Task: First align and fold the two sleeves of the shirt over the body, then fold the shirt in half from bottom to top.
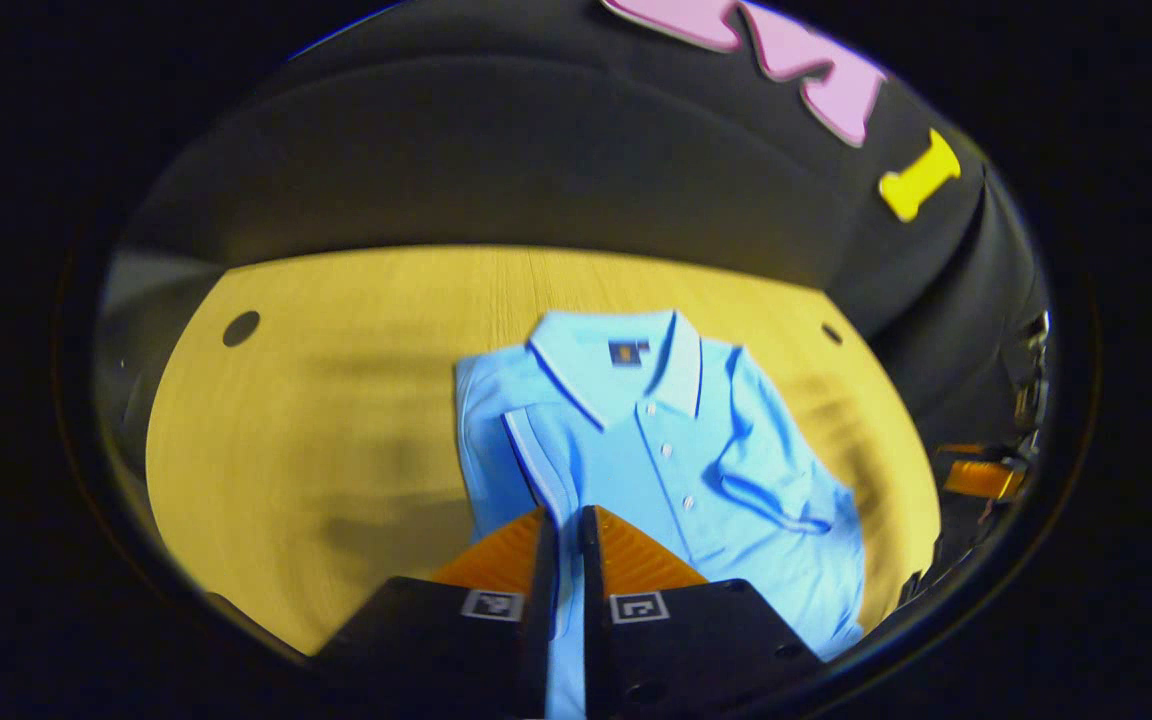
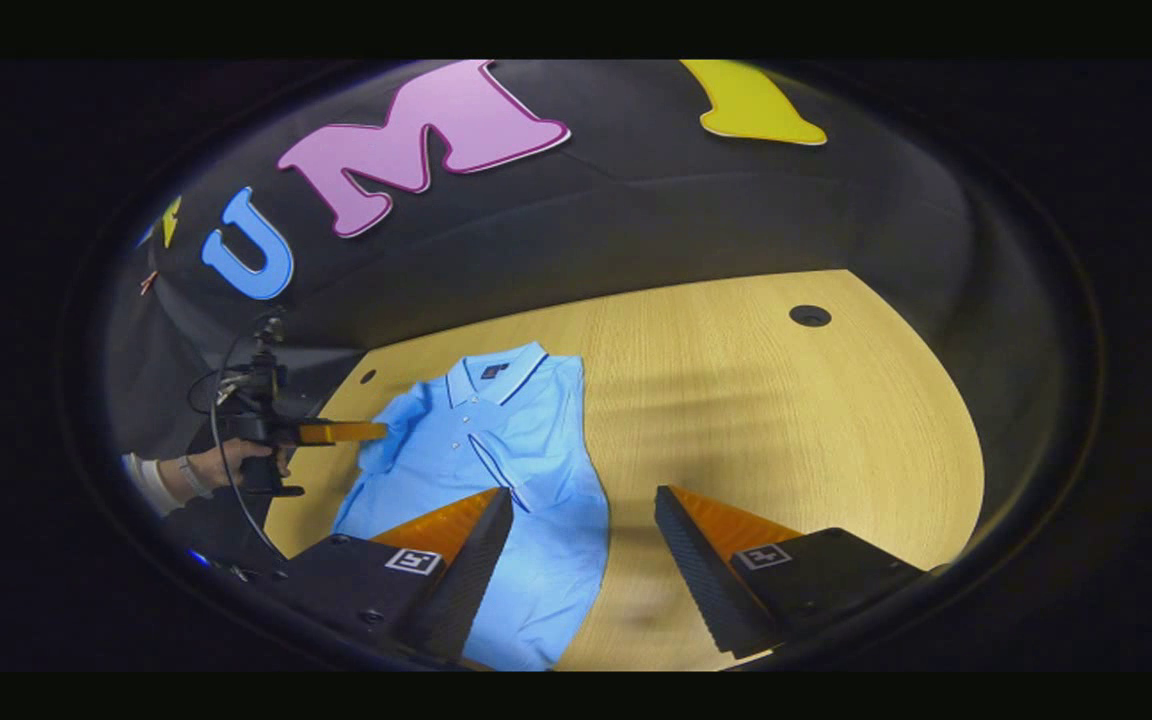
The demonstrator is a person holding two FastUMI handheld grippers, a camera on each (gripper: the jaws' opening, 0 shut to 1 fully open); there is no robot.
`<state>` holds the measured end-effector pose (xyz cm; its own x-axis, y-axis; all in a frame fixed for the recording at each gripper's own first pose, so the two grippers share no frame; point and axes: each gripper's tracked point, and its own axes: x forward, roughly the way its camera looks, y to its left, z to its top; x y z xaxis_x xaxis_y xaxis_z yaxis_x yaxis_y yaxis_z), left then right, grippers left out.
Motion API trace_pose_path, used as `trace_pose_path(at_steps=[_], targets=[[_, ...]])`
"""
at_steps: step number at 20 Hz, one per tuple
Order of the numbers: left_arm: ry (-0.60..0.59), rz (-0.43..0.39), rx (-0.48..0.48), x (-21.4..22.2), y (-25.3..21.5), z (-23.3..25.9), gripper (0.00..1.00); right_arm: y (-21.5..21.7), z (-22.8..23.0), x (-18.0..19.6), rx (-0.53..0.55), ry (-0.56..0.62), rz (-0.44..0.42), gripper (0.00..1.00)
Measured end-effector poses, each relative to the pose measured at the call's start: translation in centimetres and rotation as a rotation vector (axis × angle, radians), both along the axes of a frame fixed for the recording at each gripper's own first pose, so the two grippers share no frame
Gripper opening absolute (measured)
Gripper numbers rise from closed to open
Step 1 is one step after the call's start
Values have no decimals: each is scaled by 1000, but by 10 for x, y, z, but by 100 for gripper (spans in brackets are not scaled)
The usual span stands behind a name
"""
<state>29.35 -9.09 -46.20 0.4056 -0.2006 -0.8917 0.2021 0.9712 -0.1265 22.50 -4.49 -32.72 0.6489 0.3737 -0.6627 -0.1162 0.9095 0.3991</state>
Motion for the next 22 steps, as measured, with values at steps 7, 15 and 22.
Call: trace_pose_path(at_steps=[7,15,22], targets=[[-42,39,-10,-25,12,32,95,3,-7,-30,-14,22,19,82],[75,106,-77,-178,79,79,98,9,-15,-86,26,113,11,95],[211,96,-97,-291,74,47,97,31,-46,-172,57,266,-12,95]])
